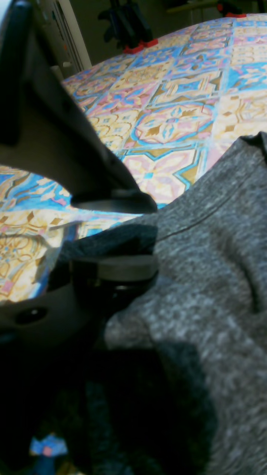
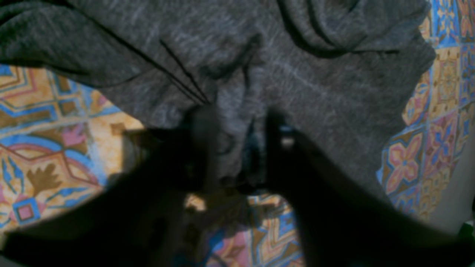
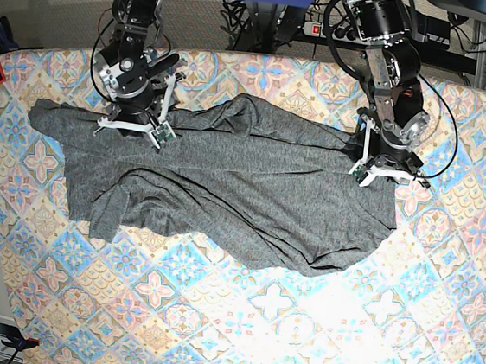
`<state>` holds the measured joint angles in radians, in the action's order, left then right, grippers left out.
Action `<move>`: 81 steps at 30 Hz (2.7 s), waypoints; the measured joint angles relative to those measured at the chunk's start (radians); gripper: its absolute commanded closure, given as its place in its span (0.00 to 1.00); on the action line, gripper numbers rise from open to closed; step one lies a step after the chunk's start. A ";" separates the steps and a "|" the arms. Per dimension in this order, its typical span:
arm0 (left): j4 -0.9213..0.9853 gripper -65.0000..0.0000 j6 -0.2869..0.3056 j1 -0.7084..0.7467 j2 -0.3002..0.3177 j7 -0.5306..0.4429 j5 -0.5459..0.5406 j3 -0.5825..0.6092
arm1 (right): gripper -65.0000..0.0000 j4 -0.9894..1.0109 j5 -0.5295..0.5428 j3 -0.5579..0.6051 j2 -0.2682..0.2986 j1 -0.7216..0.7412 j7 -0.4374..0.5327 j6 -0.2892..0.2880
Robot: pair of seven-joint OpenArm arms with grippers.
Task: Layout the t-shirt on the table in an organized manner, then fold the t-shirt properly
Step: 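Lift the grasped fabric with the right gripper and drag it outward, then lay the fabric down and move the right gripper to the shirt edge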
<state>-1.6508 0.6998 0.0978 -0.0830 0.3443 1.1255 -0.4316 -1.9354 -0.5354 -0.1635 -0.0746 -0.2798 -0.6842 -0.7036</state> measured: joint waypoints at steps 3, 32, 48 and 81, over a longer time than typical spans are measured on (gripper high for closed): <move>0.000 0.70 0.000 0.000 0.000 0.000 0.000 0.001 | 1.00 0.016 0.000 0.000 0.000 0.025 -0.010 -0.003; 0.000 0.70 0.000 0.005 0.002 -0.003 -0.003 0.002 | 1.00 -0.045 -0.369 0.000 -0.006 0.177 0.395 -0.007; 0.029 0.70 -0.018 0.002 0.002 -0.011 -0.007 0.002 | 1.00 -0.050 -0.643 -0.005 -0.045 0.048 0.927 0.431; 0.034 0.70 -0.020 0.011 0.002 -0.031 0.019 0.008 | 1.00 -0.035 -0.695 -0.174 -0.045 0.322 0.954 0.528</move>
<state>-1.6173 0.6800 0.1089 -0.0811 0.3134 1.1450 -0.4240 -1.9701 -1.2301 -0.3378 -0.1192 0.0422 0.2699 -0.1761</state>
